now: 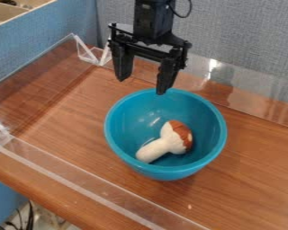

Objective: Remove the mushroom from inside the blue bowl and put it on the table

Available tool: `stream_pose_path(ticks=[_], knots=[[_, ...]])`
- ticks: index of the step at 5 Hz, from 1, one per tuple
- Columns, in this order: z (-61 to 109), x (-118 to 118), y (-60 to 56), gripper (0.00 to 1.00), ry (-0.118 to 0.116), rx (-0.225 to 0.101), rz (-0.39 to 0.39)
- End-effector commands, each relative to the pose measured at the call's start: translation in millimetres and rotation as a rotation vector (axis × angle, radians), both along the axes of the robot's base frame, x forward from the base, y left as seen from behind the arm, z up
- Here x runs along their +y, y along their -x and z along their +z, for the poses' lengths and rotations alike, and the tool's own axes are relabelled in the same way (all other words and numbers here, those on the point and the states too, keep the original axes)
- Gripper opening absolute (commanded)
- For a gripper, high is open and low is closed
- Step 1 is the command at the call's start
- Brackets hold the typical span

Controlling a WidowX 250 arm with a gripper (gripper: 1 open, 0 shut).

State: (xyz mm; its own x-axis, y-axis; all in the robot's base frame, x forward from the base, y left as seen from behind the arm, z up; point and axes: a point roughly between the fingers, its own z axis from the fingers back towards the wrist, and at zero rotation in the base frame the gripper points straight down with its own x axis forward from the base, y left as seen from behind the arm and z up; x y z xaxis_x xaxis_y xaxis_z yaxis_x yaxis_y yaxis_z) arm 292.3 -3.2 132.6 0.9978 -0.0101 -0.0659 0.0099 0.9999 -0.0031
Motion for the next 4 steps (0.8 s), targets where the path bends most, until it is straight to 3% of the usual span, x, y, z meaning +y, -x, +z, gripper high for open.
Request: stream_pose_path(ticks=[1, 2, 3, 4], knots=[[-8.9, -11, 1.3, 1.0, 0.003, 0.009, -0.089], [-20.4, -25, 2.9, 1.0, 0.006, 0.022, -0.195], [-44.9, -37, 2.5, 1.0, 0.008, 0.041, -0.331], [-77.6, -44, 1.5, 1.0, 0.012, 0.075, -0.376]])
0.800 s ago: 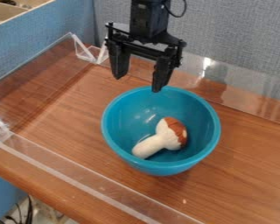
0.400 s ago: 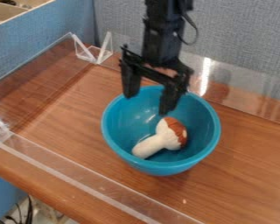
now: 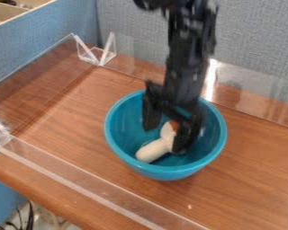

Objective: Remove the mushroom from inside the blue bowl and put it on the table

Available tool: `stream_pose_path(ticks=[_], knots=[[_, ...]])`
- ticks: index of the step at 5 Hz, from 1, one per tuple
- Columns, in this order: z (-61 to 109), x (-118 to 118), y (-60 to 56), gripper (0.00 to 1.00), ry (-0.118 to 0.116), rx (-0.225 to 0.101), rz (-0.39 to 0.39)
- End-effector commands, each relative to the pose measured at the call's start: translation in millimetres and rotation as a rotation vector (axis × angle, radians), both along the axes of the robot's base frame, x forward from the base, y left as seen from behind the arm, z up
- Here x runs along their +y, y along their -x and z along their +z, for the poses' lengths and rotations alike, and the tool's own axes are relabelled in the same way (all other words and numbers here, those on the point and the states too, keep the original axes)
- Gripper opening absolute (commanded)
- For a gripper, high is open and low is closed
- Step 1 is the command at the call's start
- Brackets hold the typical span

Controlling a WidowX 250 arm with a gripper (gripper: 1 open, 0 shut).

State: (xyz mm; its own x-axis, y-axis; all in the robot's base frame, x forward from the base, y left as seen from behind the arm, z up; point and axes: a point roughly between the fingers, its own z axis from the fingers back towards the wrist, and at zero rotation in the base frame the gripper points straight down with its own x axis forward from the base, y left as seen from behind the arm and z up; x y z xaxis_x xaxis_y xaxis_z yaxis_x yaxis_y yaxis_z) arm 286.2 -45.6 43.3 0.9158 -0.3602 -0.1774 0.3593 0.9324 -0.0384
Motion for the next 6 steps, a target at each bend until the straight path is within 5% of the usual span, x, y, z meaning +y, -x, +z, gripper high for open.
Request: stream_pose_path(ticks=[1, 2, 6], knots=[[-6.7, -3.3, -7.1, 1.0, 0.0, -0.011, -0.018], [-11.1, -2.8, -7.3, 0.0, -0.002, -0.005, -0.022], [-10.2, -1.0, -8.2, 0.0, -0.002, 0.0, -0.045]])
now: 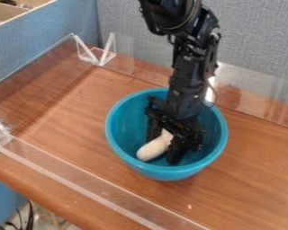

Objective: Remove the mushroom from inside the blue bowl and put it on the table

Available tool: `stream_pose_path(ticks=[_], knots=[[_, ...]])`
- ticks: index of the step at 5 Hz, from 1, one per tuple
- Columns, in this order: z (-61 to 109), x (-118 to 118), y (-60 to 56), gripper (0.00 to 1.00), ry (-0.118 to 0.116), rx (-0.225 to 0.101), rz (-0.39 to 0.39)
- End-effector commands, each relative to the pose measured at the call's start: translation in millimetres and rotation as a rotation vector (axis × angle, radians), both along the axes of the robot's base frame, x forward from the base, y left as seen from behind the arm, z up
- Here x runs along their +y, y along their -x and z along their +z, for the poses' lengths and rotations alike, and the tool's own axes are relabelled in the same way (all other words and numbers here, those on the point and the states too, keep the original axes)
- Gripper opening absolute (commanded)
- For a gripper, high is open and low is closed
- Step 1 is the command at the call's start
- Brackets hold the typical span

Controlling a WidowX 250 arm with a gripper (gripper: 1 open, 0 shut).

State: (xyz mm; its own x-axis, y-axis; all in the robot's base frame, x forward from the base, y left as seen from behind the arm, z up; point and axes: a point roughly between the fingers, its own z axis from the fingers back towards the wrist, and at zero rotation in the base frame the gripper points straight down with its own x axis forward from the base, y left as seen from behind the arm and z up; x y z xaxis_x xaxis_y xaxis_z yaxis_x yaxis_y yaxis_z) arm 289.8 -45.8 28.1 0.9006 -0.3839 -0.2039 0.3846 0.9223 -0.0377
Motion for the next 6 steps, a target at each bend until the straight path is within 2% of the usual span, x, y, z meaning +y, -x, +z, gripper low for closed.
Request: stream_pose_path(ticks=[1, 6], knots=[[5.5, -0.4, -4.8, 0.0, 0.009, -0.023, -0.023], [8.7, 2.5, -6.8, 0.0, 0.009, -0.021, -0.047]])
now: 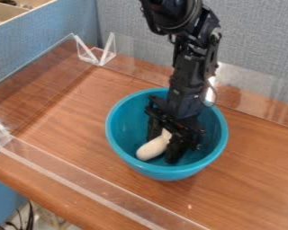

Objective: Remove the mushroom from inside the blue bowl and put it on the table

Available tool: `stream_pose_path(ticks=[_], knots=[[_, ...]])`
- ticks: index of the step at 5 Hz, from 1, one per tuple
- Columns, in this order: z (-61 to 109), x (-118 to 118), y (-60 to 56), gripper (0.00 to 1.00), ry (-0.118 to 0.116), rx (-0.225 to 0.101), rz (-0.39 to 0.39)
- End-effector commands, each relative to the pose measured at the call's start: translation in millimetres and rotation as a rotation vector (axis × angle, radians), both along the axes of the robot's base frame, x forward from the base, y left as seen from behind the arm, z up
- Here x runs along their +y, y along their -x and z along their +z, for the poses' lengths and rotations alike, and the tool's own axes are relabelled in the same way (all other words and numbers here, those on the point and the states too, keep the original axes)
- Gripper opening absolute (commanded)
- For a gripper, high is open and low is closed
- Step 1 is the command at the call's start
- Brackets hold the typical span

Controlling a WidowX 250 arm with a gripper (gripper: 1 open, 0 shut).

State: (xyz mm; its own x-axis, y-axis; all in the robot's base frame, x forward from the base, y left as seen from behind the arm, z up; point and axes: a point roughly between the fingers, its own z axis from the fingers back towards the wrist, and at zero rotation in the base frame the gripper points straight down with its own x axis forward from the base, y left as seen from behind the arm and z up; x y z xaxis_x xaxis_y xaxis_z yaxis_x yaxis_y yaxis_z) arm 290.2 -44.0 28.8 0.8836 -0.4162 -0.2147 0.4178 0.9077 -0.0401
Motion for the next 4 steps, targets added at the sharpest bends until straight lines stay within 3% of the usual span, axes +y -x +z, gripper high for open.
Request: stream_pose_path(ticks=[1, 4], knots=[[8.7, 1.3, -6.9, 0.0, 0.012, -0.032, -0.015], [10.2, 3.1, -8.4, 0.0, 0.011, -0.031, -0.026]])
